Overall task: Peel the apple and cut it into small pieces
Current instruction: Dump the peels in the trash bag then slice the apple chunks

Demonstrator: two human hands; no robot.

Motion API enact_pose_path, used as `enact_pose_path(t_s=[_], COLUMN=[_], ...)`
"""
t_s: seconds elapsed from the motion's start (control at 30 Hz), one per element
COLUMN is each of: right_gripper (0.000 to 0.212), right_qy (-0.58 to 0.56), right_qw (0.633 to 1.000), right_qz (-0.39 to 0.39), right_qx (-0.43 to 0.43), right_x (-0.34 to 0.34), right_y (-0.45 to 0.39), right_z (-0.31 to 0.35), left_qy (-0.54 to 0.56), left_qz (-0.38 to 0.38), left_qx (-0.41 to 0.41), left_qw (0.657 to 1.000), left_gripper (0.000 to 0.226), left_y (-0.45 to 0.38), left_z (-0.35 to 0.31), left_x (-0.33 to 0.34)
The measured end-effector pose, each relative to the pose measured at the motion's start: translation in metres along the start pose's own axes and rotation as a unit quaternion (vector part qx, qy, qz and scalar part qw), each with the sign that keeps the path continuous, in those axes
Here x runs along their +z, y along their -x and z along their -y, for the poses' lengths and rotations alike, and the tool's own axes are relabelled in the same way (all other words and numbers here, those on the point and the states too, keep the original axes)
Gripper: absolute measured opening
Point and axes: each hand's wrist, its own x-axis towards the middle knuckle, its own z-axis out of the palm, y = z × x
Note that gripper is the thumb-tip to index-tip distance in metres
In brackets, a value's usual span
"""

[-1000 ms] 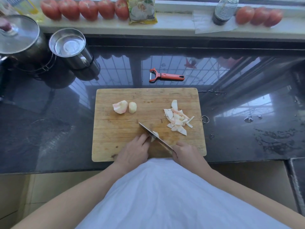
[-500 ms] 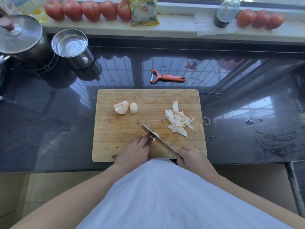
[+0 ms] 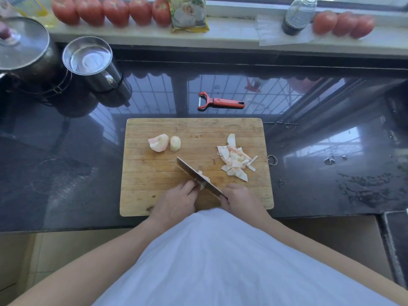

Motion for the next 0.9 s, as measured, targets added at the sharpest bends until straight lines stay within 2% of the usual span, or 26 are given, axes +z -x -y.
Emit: enact_pose_path(t_s=[0.17,0.47,0.6,0.9], right_gripper=[0.019,0.016,0.014,0.012], right_qy=[-0.065,-0.032,-0.004,0.01], right_qw=[0.995,0.997,0.996,0.994], right_qz=[-0.065,-0.062,-0.075,-0.093], right_qx=[-0.024,-0.037,-0.038,-0.055], right_x=[-0.003,-0.005,-0.004,-0.003], right_y=[0.013,0.038,0.041,0.044], right_z=[-0.002,-0.02,-0.023,-0.026], left_qy=[0.026,0.025,0.078,0.077], left_qz=[0.026,0.045,0.073,0.058], left_qx=[-0.021,-0.018,-0.051,-0.047], left_qw=[0.999,0.999,0.993,0.994], left_gripper=[0.058,0.058,0.061,0.06], left_y=[0.009,0.006,0.007,0.007], left_z=[-0.003,-0.001,0.002,0.003], left_x=[-0.009,-0.005,0.004,-0.001])
